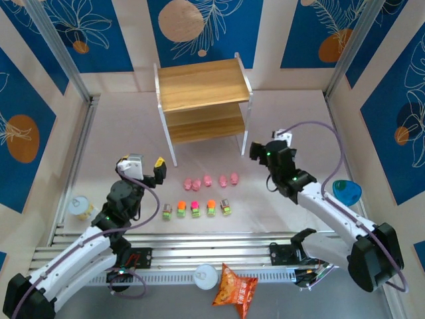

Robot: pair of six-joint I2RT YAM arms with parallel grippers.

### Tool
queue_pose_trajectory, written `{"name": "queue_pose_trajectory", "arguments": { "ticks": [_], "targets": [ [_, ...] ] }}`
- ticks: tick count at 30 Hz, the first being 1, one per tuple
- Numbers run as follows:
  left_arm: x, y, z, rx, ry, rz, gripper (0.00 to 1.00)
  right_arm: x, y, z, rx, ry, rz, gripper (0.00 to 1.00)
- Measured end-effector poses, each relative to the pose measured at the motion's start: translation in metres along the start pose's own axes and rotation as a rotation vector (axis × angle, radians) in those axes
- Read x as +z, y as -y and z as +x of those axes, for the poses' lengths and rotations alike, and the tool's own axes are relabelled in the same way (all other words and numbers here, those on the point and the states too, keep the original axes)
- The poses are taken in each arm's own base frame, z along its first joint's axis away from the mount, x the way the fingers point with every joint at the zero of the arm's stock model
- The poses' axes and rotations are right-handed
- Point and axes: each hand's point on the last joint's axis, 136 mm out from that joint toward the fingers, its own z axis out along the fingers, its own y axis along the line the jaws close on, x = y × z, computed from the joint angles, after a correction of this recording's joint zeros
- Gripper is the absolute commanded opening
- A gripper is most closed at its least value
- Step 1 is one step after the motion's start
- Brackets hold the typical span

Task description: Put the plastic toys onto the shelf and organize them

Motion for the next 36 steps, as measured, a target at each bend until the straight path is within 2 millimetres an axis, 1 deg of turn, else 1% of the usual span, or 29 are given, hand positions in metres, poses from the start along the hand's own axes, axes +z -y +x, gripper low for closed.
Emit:
{"name": "queue_pose_trajectory", "arguments": {
  "ticks": [4, 6, 10, 13, 16, 22, 28, 32, 36],
  "targets": [
    [-0.008, 0.014, 0.016, 0.010, -0.068, 0.054, 1.00, -0.022, -0.029, 0.040, -0.091, -0.061, -0.046, 0.99],
    [-0.011, 0.020, 0.024, 0.021, -0.101, 0.076, 1.00, -0.034, -0.039, 0.059, -0.130, -0.087, -0.069, 0.99],
    [-0.011, 0.028, 0.043, 0.044, -0.167, 0.096, 1.00, -0.055, -0.055, 0.087, -0.173, -0.123, -0.113, 1.00],
    [-0.007, 0.029, 0.059, 0.064, -0.225, 0.089, 1.00, -0.069, -0.064, 0.105, -0.185, -0.149, -0.136, 0.99],
    [-0.006, 0.029, 0.073, 0.087, -0.274, 0.083, 1.00, -0.079, -0.068, 0.126, -0.207, -0.181, -0.139, 0.97],
    [-0.006, 0.028, 0.080, 0.094, -0.300, 0.078, 0.98, -0.086, -0.071, 0.170, -0.256, -0.248, -0.105, 0.87],
    [-0.006, 0.028, 0.080, 0.083, -0.300, 0.077, 0.99, -0.086, -0.077, 0.202, -0.298, -0.279, -0.082, 0.80],
    [-0.006, 0.028, 0.080, 0.077, -0.301, 0.076, 0.98, -0.084, -0.084, 0.214, -0.307, -0.286, -0.085, 0.74],
    [-0.006, 0.028, 0.080, 0.077, -0.301, 0.076, 0.98, -0.083, -0.097, 0.216, -0.265, -0.280, -0.120, 0.69]
  ]
}}
